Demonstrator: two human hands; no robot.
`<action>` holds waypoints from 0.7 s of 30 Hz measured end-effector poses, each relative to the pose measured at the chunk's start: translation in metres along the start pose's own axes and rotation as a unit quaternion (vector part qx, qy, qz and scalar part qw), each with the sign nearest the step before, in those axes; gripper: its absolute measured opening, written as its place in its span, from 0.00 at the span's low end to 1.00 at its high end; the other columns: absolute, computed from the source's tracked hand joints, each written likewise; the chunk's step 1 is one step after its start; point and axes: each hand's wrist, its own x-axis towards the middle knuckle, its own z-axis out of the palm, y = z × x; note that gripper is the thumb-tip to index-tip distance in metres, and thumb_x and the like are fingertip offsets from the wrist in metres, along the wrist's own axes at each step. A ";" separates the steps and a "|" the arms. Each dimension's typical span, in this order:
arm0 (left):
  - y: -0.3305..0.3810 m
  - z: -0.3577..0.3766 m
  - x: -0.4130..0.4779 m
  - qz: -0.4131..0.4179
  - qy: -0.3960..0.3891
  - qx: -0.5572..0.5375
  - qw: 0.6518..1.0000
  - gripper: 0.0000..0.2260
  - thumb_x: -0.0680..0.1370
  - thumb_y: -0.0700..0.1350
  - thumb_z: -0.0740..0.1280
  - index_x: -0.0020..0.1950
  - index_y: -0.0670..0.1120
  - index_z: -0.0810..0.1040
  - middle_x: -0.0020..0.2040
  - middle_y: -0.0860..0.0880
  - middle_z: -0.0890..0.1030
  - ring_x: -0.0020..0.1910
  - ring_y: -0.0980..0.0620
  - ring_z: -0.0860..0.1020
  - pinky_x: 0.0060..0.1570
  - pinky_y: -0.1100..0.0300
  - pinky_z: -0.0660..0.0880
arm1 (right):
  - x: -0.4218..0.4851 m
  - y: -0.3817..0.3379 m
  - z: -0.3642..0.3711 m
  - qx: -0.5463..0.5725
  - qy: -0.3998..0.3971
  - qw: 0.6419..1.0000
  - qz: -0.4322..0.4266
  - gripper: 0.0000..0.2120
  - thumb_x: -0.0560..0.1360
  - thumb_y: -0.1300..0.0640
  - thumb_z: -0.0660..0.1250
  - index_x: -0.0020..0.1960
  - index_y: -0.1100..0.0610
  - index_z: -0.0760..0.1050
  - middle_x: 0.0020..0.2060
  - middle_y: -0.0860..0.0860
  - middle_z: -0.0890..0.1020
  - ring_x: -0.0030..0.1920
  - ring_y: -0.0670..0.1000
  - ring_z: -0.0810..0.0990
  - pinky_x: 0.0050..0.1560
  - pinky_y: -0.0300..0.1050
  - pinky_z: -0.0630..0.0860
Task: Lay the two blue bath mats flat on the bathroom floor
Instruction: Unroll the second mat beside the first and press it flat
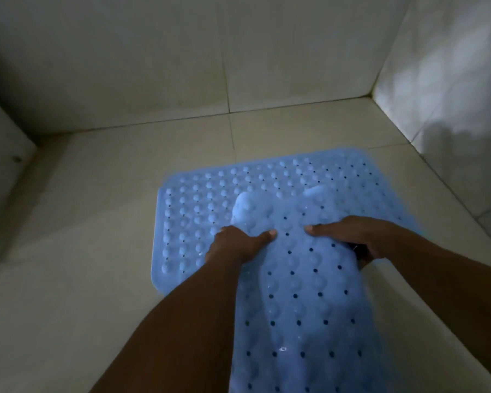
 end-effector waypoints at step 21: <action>-0.131 0.092 -0.071 -0.012 -0.032 0.202 0.979 0.57 0.65 0.68 0.77 0.82 0.62 0.43 0.82 0.46 0.39 0.78 0.27 0.42 0.74 0.31 0.56 | 0.000 0.104 0.060 0.131 -0.114 0.979 -0.103 0.22 0.69 0.56 0.79 0.60 0.60 0.79 0.52 0.56 0.87 0.53 0.57 0.85 0.57 0.55 0.82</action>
